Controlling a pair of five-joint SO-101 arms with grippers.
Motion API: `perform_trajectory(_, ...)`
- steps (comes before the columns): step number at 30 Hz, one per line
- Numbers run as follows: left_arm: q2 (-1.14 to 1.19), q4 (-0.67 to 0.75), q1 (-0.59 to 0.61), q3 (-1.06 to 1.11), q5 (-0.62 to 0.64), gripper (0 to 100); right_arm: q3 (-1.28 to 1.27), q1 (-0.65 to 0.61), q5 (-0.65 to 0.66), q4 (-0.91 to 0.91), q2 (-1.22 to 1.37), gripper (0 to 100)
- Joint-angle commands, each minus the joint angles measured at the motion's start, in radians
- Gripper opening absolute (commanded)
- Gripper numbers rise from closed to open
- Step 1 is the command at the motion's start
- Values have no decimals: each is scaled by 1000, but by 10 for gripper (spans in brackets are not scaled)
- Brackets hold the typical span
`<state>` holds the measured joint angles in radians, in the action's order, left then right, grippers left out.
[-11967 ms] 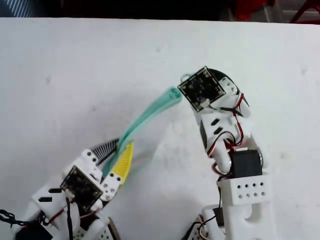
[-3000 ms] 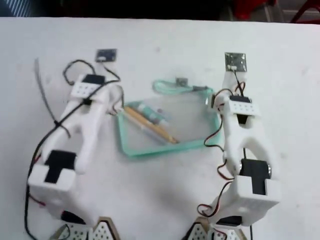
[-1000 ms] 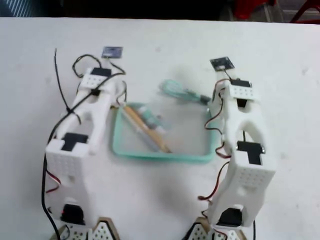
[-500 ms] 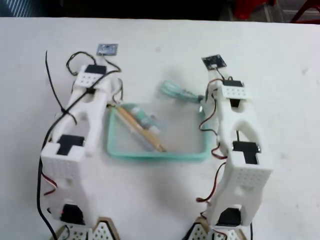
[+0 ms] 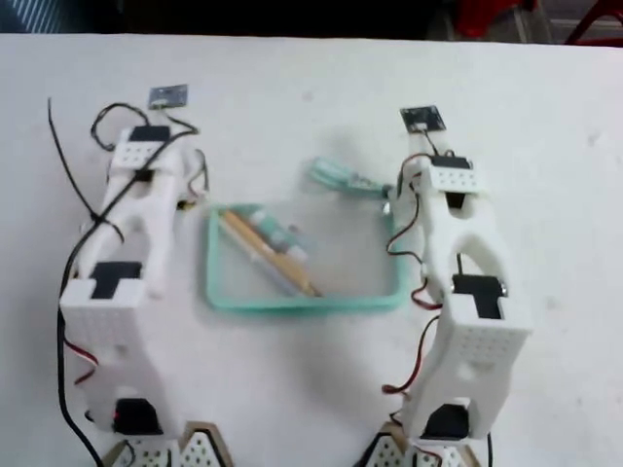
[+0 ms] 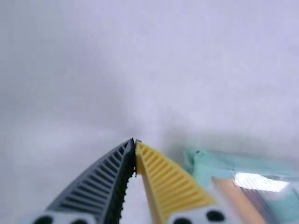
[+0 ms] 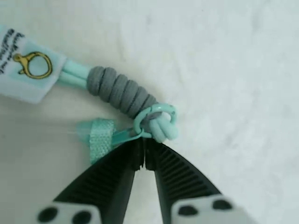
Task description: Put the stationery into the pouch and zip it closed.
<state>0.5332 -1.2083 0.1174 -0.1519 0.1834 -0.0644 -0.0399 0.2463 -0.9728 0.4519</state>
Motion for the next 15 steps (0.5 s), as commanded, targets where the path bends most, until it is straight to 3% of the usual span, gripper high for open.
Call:
perform_trajectory(1, -58, -2, 33, -14, 3, 23, 15, -4, -8, 8, -8, 17)
perform_trajectory(15, -62, 3, 35, -8, -2, 23, 17, -4, -8, 19, -12, 18)
